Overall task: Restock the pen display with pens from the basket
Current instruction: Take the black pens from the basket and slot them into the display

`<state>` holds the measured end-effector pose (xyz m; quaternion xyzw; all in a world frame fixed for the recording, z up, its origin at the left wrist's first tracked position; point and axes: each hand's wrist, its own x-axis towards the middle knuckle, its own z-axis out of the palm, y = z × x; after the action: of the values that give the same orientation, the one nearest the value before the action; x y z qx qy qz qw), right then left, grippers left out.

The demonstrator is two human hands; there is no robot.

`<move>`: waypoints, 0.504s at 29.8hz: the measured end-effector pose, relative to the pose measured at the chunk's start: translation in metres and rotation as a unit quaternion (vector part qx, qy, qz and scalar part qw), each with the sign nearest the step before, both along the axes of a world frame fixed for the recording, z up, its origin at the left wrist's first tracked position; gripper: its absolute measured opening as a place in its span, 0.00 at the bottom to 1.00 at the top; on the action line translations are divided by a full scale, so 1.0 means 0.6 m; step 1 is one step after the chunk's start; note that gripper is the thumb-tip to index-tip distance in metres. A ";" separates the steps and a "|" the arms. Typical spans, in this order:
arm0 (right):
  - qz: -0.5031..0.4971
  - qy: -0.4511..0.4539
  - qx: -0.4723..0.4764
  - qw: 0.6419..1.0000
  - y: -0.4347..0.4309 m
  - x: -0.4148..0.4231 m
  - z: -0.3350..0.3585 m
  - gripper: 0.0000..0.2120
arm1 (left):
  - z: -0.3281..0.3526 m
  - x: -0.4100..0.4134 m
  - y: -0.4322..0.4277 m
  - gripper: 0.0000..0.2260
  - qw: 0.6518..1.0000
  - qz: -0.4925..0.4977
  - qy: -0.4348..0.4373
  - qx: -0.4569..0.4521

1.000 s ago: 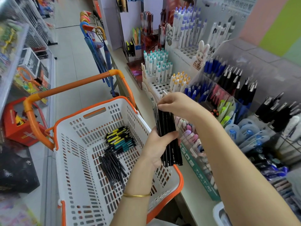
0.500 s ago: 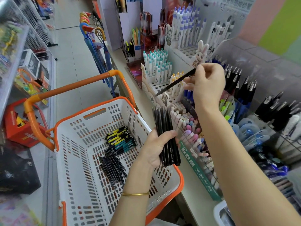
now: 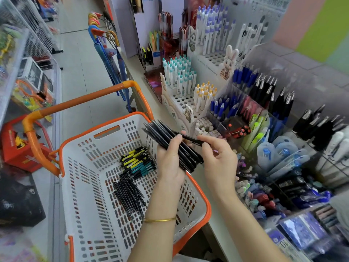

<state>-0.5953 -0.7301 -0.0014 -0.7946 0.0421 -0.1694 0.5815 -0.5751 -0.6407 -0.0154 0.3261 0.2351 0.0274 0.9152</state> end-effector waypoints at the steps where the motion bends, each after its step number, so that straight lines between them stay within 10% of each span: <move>1: 0.011 0.011 0.006 1.000 0.002 -0.001 -0.002 0.13 | 0.000 0.000 0.001 0.18 1.000 0.009 -0.007 0.001; 6: 0.039 0.122 0.207 0.970 0.013 -0.004 -0.017 0.13 | 0.013 0.003 0.003 0.17 0.993 0.058 -0.001 0.103; 11: 0.107 0.287 0.605 0.735 0.025 0.009 -0.005 0.20 | 0.022 -0.015 -0.014 0.16 0.917 0.040 -0.072 0.390; 15: 0.106 0.250 0.689 0.673 0.040 0.021 0.013 0.18 | 0.031 -0.028 -0.019 0.16 0.868 -0.018 -0.154 0.471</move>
<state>-0.5828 -0.7062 0.0066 -0.1808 0.2057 0.1750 0.9457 -0.5918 -0.6522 0.0030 0.7143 0.0442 0.1681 0.6779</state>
